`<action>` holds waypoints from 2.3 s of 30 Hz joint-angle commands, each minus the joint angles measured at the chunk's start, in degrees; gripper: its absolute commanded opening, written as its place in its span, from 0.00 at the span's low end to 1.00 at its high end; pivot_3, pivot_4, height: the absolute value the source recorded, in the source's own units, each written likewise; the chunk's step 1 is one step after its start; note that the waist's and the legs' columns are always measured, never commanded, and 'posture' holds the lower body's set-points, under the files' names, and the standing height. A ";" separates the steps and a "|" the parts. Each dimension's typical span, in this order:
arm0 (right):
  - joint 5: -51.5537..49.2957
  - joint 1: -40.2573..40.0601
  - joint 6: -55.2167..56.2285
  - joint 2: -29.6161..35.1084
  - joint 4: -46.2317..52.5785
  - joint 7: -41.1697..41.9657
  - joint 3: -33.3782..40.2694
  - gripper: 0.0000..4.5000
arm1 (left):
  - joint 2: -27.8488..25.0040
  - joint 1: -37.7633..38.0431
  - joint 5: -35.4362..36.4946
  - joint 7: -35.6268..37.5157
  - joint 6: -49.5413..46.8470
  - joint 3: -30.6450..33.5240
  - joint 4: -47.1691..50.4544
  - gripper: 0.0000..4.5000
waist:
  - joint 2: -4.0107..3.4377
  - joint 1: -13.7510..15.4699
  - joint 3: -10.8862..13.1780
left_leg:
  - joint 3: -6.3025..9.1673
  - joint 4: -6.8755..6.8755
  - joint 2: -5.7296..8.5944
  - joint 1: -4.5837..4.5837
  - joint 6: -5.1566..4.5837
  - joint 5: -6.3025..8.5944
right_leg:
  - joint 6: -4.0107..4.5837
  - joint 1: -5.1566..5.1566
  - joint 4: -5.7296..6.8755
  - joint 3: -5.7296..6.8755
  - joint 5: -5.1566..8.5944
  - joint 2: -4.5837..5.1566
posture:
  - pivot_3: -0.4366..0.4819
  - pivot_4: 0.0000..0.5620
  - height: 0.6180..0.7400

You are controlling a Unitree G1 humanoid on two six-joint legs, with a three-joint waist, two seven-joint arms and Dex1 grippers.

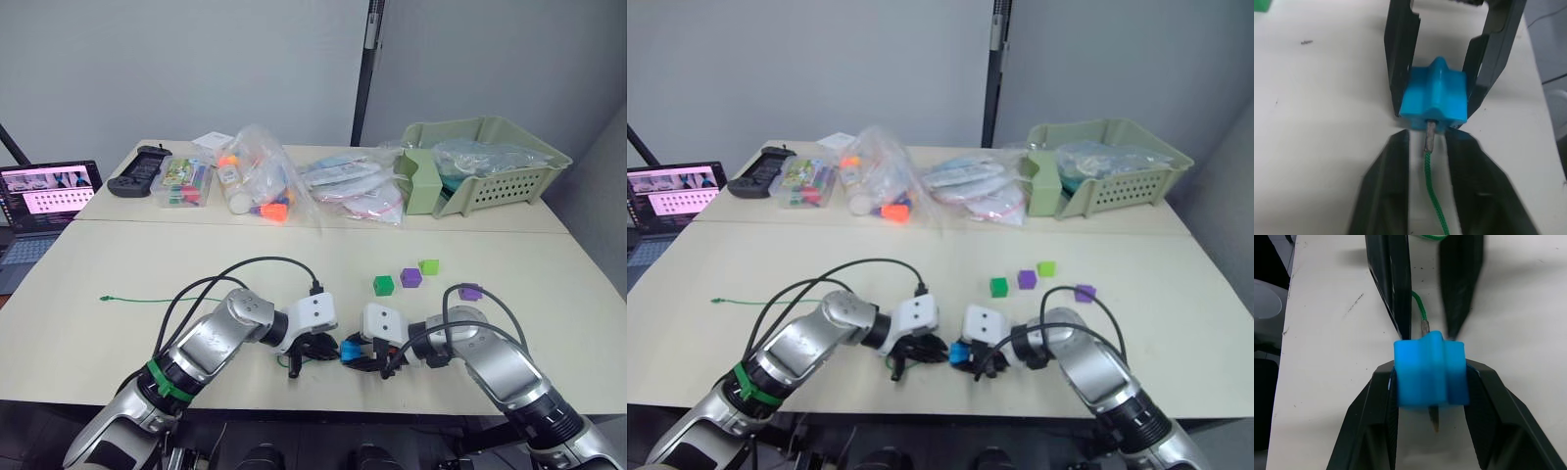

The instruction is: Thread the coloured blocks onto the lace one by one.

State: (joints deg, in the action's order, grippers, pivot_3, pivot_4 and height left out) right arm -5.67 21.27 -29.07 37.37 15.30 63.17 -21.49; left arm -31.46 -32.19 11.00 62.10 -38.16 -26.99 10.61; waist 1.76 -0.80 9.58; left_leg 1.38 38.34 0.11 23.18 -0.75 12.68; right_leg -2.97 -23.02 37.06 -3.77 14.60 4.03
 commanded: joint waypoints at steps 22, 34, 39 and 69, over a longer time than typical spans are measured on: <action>-1.49 -1.04 -0.61 2.52 2.04 -1.24 2.13 0.30 | -1.14 10.01 -2.21 1.45 14.80 2.62 -4.46 0.01 | -0.01 0.47 -0.01 | -0.03 -0.01 0.05 0.05 0.00 0.00 | -0.02 -0.01 -0.05 0.06 -0.01 0.24 | 0.48 0.27 1.00; -1.84 -1.37 -1.40 2.43 2.72 -2.34 1.63 0.30 | 2.40 5.72 -2.95 1.84 15.08 1.00 -4.23 0.01 | -0.01 0.38 0.00 | -0.04 -0.01 0.06 0.10 0.00 0.00 | -0.02 -0.05 -0.05 0.06 -0.01 0.23 | 0.48 0.27 1.00; -1.82 -1.23 -1.66 2.40 2.83 -2.71 1.29 0.30 | 4.80 3.99 -4.32 0.88 14.60 -0.03 -5.58 0.01 | -0.01 0.22 0.00 | -0.04 -0.01 0.08 0.09 0.00 0.00 | -0.02 -0.03 -0.06 0.06 -0.01 0.21 | 0.48 0.27 1.00; -7.69 -12.12 -3.21 11.21 10.69 -3.74 12.93 0.99 | 7.89 -5.18 -10.07 2.74 12.16 -6.36 -7.64 0.99 | 0.00 0.68 0.00 | -0.04 0.02 0.10 0.22 -0.01 0.00 | -0.06 -0.06 -0.14 0.06 -0.01 0.19 | 0.48 0.27 1.00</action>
State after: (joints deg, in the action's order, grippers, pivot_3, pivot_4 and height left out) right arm -12.63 9.16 -33.77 48.19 25.16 59.52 -10.08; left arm -24.36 -36.34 2.08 65.51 -26.47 -32.03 3.28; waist 1.75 -0.13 9.58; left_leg 1.33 38.35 0.23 23.39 -0.76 12.68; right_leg -3.03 -23.08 36.92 -3.71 14.59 4.19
